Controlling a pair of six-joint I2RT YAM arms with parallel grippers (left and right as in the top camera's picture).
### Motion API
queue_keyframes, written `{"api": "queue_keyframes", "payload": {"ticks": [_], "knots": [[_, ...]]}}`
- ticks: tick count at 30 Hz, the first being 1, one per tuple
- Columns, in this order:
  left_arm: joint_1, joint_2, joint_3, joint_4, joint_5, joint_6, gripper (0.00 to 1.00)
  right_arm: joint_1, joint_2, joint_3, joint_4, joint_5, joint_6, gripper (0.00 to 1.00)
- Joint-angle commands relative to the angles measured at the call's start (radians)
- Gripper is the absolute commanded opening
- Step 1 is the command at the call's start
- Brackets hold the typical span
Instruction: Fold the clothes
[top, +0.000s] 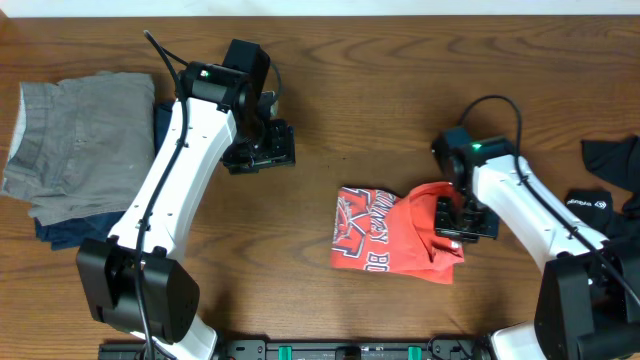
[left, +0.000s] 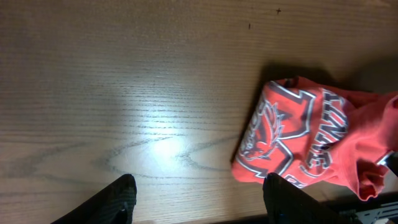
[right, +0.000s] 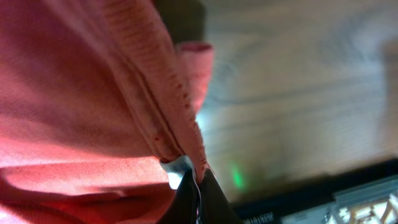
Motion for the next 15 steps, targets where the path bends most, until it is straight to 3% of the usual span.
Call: {"api": "queue_keyframes", "payload": {"ticks": [1, 4, 8, 15], "knots": [[0.002, 0.004, -0.010, -0.003, 0.009, 0.018, 0.66, -0.058, 0.002, -0.001, -0.024, 0.049, 0.061, 0.01], [0.002, 0.004, -0.010, -0.003, 0.009, 0.018, 0.66, -0.113, 0.002, -0.008, -0.021, 0.068, 0.063, 0.30], [0.002, 0.004, -0.010, 0.000, 0.010, 0.018, 0.66, -0.161, 0.002, -0.039, -0.014, 0.092, 0.063, 0.29], [-0.017, 0.005, -0.010, 0.021, 0.043, 0.067, 0.74, -0.177, -0.003, -0.083, -0.022, -0.021, 0.019, 0.09]]}}
